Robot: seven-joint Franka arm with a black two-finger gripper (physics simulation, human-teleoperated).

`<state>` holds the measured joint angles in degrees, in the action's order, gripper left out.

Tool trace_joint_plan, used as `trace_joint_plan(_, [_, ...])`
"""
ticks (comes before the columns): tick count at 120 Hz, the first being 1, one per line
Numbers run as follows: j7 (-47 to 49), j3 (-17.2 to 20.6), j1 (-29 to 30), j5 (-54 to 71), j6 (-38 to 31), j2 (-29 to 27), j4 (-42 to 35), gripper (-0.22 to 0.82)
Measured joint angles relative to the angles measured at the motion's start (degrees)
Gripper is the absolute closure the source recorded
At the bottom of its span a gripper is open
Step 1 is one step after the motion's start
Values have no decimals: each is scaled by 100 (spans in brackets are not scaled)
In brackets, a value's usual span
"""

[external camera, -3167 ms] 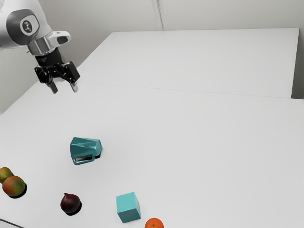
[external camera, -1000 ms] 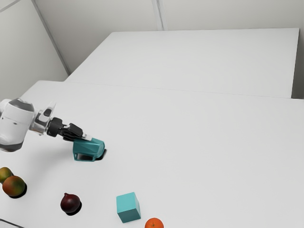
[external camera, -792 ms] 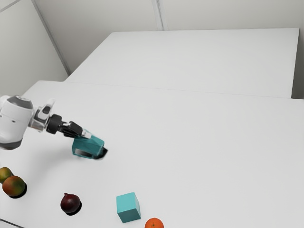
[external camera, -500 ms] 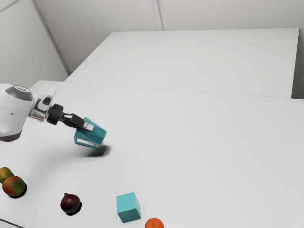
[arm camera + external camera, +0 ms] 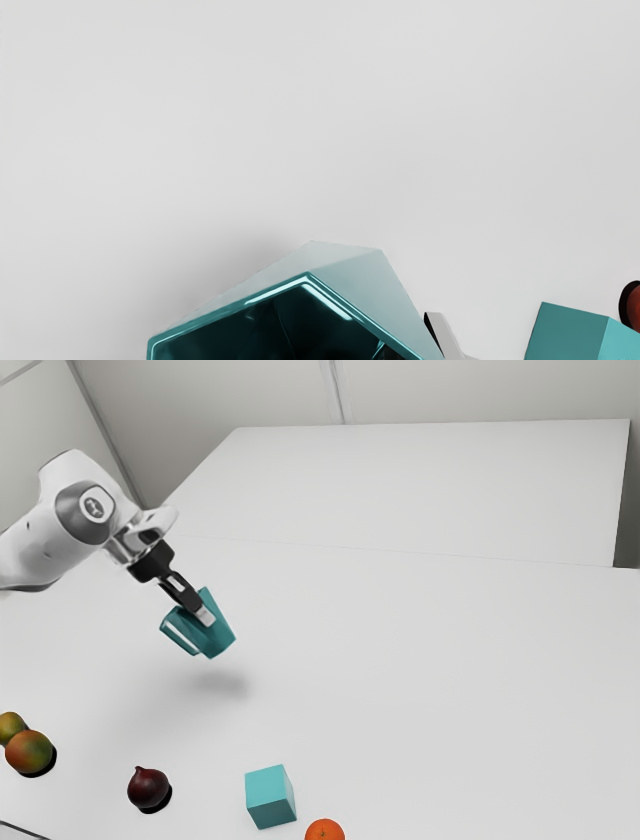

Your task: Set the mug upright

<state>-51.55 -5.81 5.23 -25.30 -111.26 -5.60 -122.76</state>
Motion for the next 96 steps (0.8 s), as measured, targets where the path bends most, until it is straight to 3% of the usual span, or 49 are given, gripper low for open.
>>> trace_joint_plan(40, [1848, 58, -637, 1680, -437, -298, -208, 79])
trace_joint_plan(96, [3932, 312, -820, 2735, -1993, -305, -1075, 78])
